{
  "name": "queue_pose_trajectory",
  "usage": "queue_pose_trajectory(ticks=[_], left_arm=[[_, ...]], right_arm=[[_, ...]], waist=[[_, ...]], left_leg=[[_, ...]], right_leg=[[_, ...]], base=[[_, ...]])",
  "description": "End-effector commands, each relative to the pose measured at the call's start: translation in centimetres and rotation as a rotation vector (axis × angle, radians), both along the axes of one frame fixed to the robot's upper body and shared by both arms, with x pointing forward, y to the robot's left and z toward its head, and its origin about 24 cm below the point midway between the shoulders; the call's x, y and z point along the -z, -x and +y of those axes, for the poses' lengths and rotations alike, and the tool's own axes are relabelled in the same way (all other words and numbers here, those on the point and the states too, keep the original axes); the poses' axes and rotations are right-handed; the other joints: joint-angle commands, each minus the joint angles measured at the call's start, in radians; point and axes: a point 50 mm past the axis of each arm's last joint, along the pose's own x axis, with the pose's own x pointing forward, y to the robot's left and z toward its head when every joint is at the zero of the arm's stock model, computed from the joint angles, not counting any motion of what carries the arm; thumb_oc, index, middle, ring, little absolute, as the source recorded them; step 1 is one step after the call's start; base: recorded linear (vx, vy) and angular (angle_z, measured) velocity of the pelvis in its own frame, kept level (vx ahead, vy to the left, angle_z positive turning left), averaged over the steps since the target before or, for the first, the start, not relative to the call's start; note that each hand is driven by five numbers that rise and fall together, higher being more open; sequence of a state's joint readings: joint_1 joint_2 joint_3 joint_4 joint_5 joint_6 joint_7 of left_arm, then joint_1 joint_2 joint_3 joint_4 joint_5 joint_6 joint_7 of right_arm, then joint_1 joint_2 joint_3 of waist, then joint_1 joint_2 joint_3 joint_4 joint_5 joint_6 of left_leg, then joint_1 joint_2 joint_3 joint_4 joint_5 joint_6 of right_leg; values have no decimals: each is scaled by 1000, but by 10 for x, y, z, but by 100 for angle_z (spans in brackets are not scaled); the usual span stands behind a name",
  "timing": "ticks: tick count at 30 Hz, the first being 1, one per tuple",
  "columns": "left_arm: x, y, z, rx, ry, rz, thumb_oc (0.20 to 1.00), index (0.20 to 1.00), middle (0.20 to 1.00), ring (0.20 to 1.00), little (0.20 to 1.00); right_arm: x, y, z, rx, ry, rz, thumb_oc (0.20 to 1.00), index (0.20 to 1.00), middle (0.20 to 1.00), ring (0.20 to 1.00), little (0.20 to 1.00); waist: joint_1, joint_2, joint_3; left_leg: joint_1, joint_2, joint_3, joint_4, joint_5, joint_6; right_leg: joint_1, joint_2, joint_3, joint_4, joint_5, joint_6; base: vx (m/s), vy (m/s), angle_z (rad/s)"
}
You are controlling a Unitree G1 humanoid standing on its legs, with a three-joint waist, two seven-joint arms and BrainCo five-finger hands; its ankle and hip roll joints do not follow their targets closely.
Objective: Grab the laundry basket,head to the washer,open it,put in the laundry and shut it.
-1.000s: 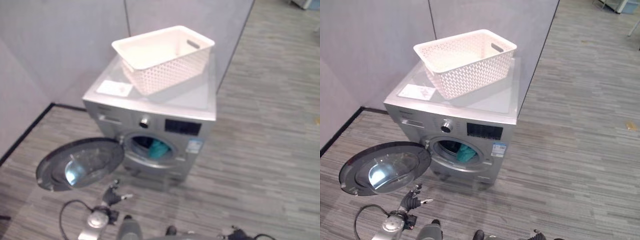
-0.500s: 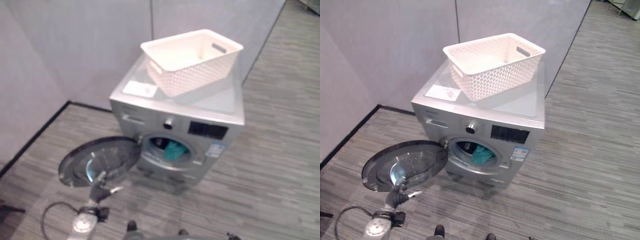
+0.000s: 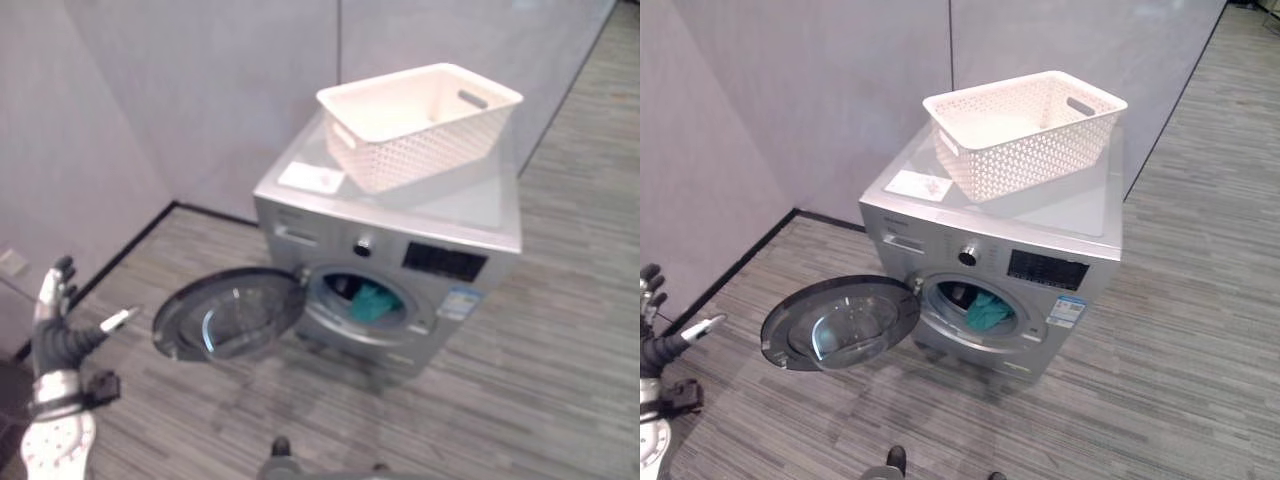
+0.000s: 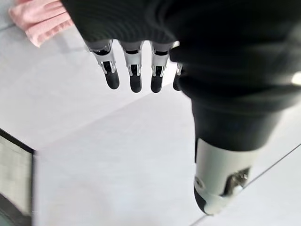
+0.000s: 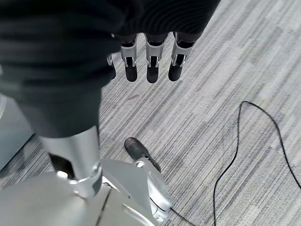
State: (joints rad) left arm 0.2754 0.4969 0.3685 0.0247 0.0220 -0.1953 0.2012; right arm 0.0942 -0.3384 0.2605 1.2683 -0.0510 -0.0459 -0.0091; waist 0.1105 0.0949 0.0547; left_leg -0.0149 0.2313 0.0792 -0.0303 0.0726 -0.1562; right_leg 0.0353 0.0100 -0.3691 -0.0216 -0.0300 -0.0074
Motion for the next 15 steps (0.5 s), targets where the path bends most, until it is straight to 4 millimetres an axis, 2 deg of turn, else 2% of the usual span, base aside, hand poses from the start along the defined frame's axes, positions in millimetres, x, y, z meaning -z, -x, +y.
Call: queue_pose_trajectory(ticks=[1,4,8,11,15], left_arm=[[-15,-20,26,-85,-291,121,1000,1000,1000,1000,1000],[-24,-30,52,-164,-401,222,1000,1000,1000,1000,1000],[-41,-36,84,-271,-562,359,1000,1000,1000,1000,1000],[-49,-47,91,-306,-617,401,1000,1000,1000,1000,1000],[-49,-57,100,-330,-557,448,1000,1000,1000,1000,1000]], right_arm=[[2,-34,27,-140,-80,-51,1000,1000,1000,1000,1000],[-4,-41,16,-176,-50,-64,1000,1000,1000,1000,1000],[-8,-39,4,-212,-26,-55,1000,1000,1000,1000,1000],[-8,-32,0,-210,-17,-40,1000,1000,1000,1000,1000],[-10,-33,-4,-206,-4,-46,1000,1000,1000,1000,1000]], waist=[[-40,-106,-15],[-62,-106,-18],[-89,-107,-12],[-103,-110,3],[-119,-109,21]], left_leg=[[-36,-22,-2,-8,206,9],[-27,-18,9,-17,194,10],[-30,-11,29,-20,179,13],[-42,-9,37,-21,169,15],[-68,-5,45,-17,159,19]], right_leg=[[82,-18,38,-46,-72,48],[76,-20,52,-43,-73,53],[56,-22,66,-35,-71,58],[34,-24,70,-24,-71,59],[-7,-26,79,-6,-69,56]], base=[[52,2,-10],[40,0,-18],[-3,2,-29],[-29,-9,-6],[-58,5,-14]])
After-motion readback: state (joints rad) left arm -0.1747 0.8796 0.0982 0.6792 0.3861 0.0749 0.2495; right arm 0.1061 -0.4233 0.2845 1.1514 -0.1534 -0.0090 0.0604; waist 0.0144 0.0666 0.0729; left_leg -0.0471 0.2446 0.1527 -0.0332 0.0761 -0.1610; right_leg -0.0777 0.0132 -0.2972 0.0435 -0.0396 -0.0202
